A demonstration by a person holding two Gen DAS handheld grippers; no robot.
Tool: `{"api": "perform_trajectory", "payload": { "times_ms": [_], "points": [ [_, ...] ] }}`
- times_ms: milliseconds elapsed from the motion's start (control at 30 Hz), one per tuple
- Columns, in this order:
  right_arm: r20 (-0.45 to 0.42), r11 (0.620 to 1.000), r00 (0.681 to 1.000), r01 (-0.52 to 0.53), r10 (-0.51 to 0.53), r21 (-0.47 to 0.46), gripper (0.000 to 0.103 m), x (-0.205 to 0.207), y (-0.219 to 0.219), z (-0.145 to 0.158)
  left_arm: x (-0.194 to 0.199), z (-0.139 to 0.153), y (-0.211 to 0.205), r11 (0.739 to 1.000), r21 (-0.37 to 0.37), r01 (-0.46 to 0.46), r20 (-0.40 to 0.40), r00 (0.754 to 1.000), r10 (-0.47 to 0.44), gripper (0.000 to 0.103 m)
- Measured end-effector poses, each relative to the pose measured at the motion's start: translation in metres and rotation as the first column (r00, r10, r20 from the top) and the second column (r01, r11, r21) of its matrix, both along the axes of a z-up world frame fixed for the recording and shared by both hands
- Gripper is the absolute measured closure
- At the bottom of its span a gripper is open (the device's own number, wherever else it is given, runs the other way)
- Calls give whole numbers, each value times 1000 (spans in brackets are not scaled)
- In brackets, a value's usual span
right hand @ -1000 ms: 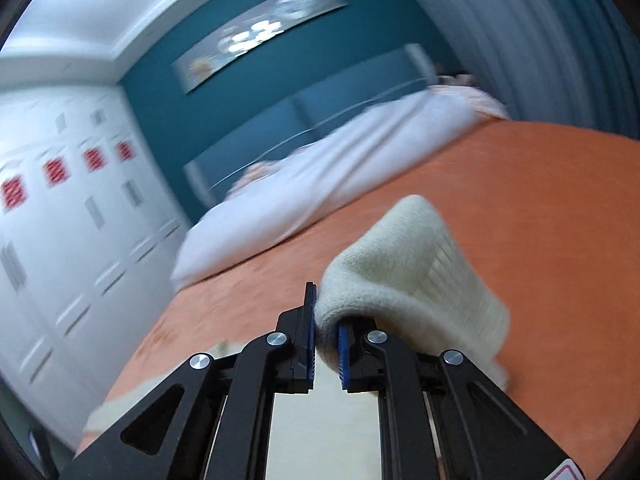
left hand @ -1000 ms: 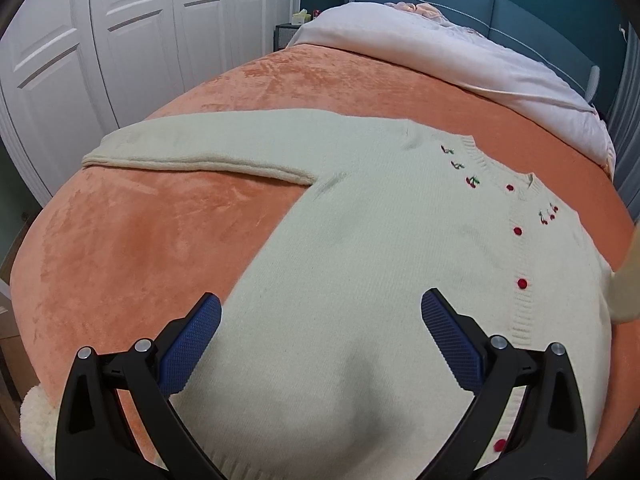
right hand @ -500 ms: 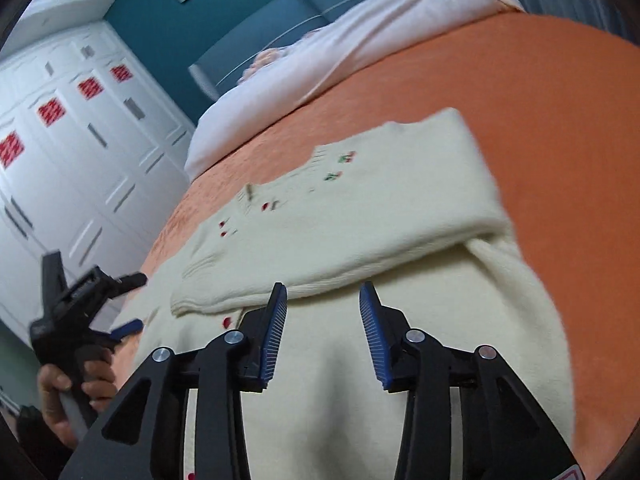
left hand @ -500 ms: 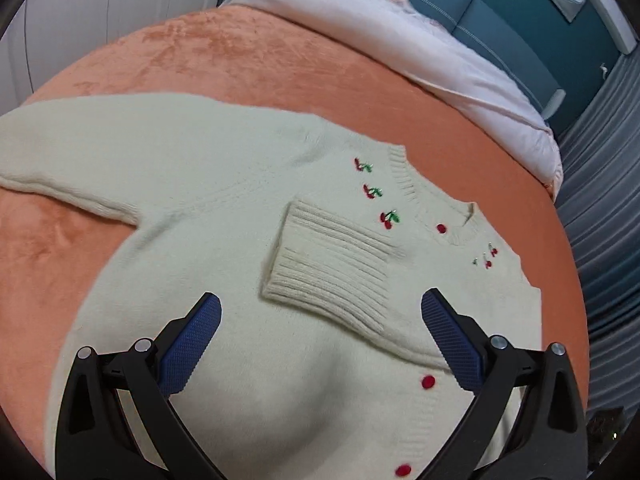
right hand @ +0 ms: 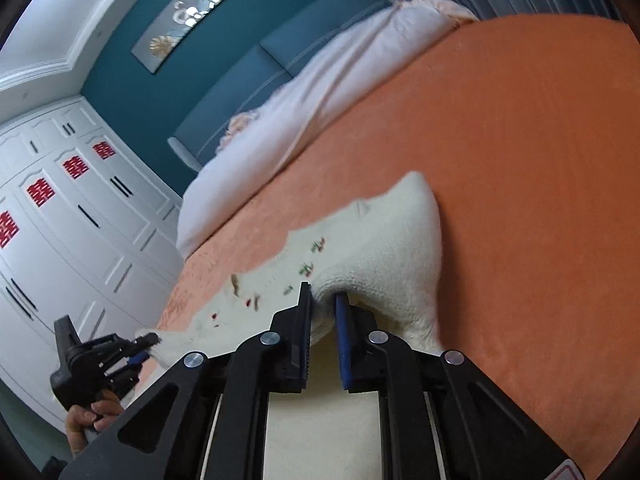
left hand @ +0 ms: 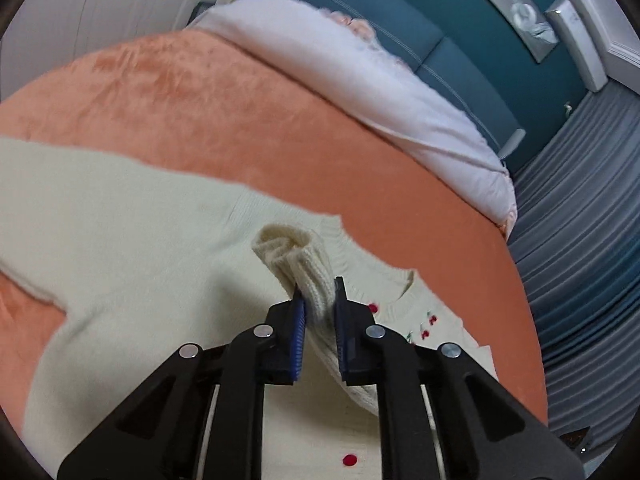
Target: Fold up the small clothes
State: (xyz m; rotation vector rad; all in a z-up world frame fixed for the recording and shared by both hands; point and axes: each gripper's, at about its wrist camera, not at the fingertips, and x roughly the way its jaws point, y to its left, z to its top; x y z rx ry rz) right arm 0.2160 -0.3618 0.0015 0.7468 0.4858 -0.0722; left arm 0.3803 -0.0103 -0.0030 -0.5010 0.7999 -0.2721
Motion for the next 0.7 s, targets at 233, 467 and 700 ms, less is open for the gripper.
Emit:
{"api": "perform_trajectory", "payload": {
  "times_ms": [233,467,700],
  "points": [
    [-199,999,980,-27,21,-27,93,18,0,-38,10,-82,-8,985,171,27,-155,988,0,90],
    [-261,996,965,-47,26,-74,94,24,-3,-34,4,-86,-4,980,199,30,-152,988,1,88],
    [-125,982,990,49,-72,-182,94,-14,6,8,2,-86,-10,968,247,33,-130,991,-1,87]
  ]
}}
